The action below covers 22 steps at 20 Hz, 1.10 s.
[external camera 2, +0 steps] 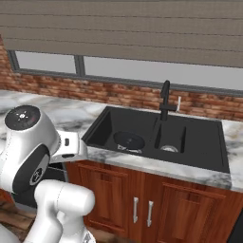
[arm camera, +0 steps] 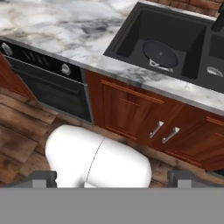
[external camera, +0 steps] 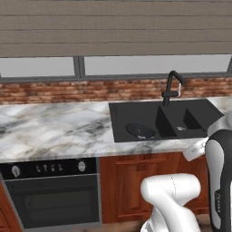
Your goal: Move the pot and pan from the stove into the sink.
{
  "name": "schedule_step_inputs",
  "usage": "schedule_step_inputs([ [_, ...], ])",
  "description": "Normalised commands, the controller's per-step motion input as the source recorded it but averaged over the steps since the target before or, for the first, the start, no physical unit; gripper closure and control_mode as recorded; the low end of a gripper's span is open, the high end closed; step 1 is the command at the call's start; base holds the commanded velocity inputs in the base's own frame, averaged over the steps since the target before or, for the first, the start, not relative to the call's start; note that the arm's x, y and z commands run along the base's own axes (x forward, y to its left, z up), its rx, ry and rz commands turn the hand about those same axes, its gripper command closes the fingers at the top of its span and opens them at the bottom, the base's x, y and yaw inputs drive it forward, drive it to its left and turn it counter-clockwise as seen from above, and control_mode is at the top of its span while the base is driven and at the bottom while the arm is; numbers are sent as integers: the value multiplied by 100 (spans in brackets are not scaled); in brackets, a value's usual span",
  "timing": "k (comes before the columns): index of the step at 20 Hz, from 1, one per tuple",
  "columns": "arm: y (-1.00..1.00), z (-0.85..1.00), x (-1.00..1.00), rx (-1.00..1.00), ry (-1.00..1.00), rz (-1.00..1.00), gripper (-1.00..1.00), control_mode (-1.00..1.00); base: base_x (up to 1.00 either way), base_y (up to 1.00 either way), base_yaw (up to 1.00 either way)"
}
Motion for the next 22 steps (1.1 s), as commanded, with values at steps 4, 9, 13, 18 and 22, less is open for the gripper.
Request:
schedule_step_inputs([
  [4,0,0,0,0,0,0,-100,100,-75,-17,0],
  [9,0,0,0,0,0,0,-100,100,-18,-34,-21],
  [13,0,0,0,0,0,0,-100,100,0,-41,-39],
  [18,0,0,0,0,0,0,-100,100,5,-28,-46],
  [22,0,0,0,0,0,0,-100,100,5,-26,-47],
])
